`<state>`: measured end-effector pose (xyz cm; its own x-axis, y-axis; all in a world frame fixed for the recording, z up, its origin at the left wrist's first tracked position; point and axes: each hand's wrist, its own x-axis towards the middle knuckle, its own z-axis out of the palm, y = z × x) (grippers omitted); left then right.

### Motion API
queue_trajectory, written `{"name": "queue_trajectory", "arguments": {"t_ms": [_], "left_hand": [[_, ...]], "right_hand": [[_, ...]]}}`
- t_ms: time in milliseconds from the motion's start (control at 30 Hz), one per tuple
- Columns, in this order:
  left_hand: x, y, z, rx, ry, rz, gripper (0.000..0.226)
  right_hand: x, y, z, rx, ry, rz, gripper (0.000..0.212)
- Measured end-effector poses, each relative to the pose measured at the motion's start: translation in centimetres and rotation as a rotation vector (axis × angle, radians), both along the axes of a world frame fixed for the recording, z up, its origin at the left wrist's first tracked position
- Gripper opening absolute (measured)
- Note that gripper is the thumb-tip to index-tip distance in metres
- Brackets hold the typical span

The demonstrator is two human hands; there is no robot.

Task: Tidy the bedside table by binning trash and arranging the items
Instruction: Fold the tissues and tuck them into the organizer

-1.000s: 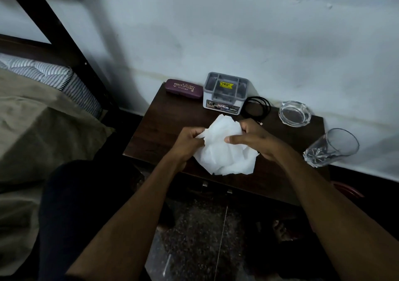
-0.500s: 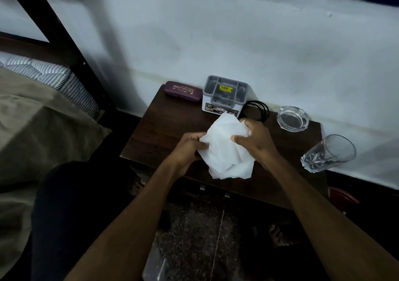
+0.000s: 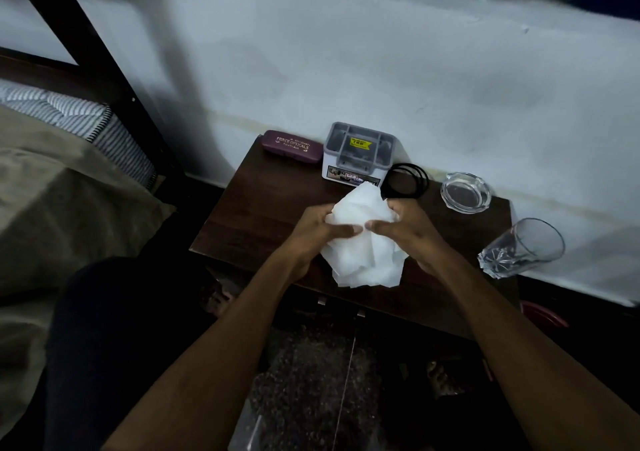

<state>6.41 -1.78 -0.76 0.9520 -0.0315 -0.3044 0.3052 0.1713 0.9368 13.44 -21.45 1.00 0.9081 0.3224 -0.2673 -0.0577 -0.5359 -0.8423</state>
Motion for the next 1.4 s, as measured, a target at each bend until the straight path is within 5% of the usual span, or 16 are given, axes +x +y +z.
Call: {"name": "queue_trajectory", "arguments": {"t_ms": [100,233,333,700,867,1033,1400], "left_hand": [[0.4,0.0,0.5,0.131,-0.055,-0.024,0.037],[1.7,1.1,2.7,0.159,-0.076,-0.077,0.035],[3.4,1.9,4.7,0.154,-0.103,-0.096,0.037],[6.4,2.1,7.3,0.329,-0.214,-0.017,0.032],[6.0,2.1,6.1,0.342,-0.269,-0.004,0.029],[5.2,2.4,4.7,0.310,-0.266,-0.056,0.047],[6.6,3.5,5.3,0.356,-0.252,0.006,0.044]], "right_hand": [[0.2,-0.3,0.6,0.003,0.009,0.041,0.035],[1.2,-1.8,2.3,0.416,0.269,0.114,0.057],[1.9,-2.5,3.7,0.576,0.358,0.237,0.054],[4.0,-1.3,5.8,0.516,0.189,0.019,0.052],[3.8,-1.2,5.1,0.442,0.147,-0.046,0.031],[3.6,-1.9,4.8,0.364,0.180,0.031,0.014],[5.0,-3.7,5.4,0.599,0.354,0.281,0.032]]}}
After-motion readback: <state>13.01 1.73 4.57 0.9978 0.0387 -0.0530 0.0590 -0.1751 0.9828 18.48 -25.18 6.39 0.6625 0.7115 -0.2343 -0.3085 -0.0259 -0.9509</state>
